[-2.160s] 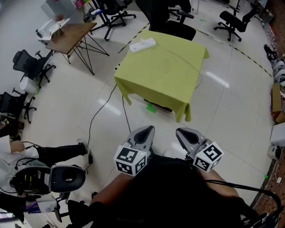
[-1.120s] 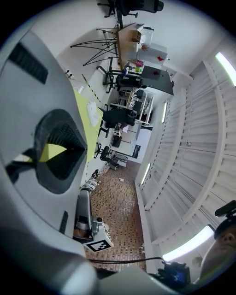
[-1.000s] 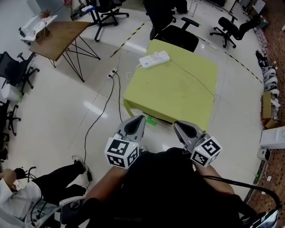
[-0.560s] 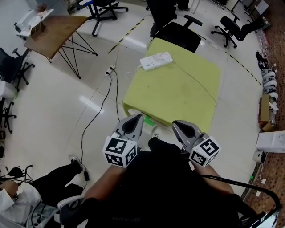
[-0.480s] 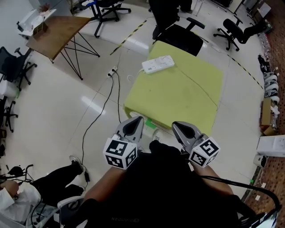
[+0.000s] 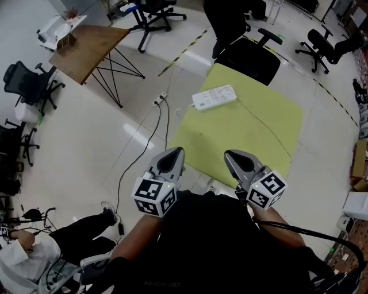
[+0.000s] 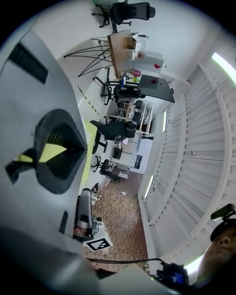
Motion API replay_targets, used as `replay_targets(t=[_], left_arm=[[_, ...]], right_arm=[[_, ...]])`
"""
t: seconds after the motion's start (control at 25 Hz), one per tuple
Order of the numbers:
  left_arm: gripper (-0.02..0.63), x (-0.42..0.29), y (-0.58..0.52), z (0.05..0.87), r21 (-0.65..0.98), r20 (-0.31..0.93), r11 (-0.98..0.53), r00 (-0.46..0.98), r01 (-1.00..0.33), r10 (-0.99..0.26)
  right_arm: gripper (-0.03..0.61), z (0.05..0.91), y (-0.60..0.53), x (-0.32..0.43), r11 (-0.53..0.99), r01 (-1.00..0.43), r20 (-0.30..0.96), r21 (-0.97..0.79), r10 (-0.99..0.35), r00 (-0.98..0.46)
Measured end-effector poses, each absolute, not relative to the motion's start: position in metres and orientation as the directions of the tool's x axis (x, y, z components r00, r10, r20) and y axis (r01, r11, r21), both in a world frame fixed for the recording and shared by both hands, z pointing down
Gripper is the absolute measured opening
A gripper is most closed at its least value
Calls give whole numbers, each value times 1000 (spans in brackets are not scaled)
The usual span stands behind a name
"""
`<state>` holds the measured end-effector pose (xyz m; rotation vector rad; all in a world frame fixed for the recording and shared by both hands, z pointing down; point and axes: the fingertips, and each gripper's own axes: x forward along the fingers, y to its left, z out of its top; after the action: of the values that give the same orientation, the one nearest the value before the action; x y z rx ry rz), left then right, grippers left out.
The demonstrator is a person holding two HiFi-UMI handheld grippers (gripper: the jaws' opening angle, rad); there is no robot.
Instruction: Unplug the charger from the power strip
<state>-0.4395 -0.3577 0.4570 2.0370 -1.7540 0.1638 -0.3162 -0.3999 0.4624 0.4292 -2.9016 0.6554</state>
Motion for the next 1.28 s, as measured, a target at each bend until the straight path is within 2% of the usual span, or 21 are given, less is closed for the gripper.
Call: replay_targets(t=[0.16, 0.4, 0.72, 1.0, 1.28], left_arm=[[6, -428, -377, 468, 251, 392, -78, 175, -965, -903], [6, -411, -402, 484, 269, 454, -137, 251, -953, -855], [6, -436, -434, 514, 267, 507, -144, 266, -953, -820], [6, -475, -463, 533, 254, 535, -181, 293, -950, -792], [6, -502, -474, 555, 288, 550, -209, 340, -935, -763]], right_arm=[[3, 476, -423, -310, 860, -293, 193, -418, -231, -954], [3, 490, -446, -303, 833, -326, 205, -447, -259, -944], [3, 529, -496, -314, 792, -414, 282, -448, -314, -907], [3, 580, -540, -358, 741, -473, 396, -477, -299, -868], [94, 643, -605, -378, 749, -598, 569, -285, -370, -734]])
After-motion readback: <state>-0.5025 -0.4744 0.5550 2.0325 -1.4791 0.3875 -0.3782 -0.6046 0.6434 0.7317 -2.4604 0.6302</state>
